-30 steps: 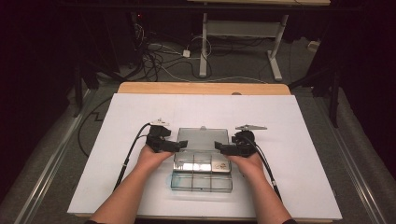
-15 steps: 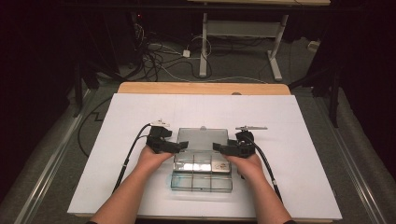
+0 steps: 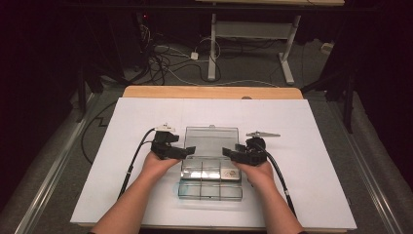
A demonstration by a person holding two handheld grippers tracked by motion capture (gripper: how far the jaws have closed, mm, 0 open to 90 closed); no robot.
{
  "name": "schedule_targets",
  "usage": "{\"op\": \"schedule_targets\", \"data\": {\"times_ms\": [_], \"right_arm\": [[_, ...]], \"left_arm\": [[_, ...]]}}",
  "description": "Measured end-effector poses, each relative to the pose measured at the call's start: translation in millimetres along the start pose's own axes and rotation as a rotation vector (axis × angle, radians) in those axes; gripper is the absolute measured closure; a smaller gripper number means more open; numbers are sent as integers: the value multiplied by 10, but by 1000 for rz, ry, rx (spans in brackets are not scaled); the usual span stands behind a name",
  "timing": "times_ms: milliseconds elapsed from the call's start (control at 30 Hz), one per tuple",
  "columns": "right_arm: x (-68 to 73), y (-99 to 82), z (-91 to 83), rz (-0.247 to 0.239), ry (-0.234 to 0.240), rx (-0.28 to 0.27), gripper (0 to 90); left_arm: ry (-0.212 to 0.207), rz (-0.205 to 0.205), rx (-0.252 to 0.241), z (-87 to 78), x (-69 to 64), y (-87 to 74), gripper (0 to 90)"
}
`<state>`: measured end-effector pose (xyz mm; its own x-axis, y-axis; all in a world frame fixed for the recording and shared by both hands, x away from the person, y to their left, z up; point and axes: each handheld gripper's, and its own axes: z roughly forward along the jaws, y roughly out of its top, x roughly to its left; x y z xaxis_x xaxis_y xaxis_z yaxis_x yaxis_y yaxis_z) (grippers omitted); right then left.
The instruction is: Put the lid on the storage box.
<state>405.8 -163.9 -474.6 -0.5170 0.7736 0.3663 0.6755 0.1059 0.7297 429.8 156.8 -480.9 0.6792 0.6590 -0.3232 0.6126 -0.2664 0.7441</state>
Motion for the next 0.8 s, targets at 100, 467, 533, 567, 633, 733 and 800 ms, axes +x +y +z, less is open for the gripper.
{"op": "schedule_targets", "data": {"times_ms": [100,467,533,567,633,733,800], "right_arm": [[27,6,-33,-37,-20,-24,376],[107,1,-157,-131,-73,-109,501],[120,3,-177,-149,-81,-118,518],[127,4,-188,-156,-83,-121,527],[142,5,-212,-168,-90,-130,547],[165,6,-250,-187,-100,-140,580],[176,7,-279,-195,-103,-144,602]], "left_arm": [[-10,11,-13,-46,-10,16,93],[-52,30,-36,-105,-74,34,307],[-56,40,-51,-118,-94,42,359],[-58,44,-59,-126,-104,46,383],[-56,59,-73,-156,-127,54,427],[-53,82,-83,-198,-158,60,490],[-55,95,-92,-233,-178,65,522]]}}
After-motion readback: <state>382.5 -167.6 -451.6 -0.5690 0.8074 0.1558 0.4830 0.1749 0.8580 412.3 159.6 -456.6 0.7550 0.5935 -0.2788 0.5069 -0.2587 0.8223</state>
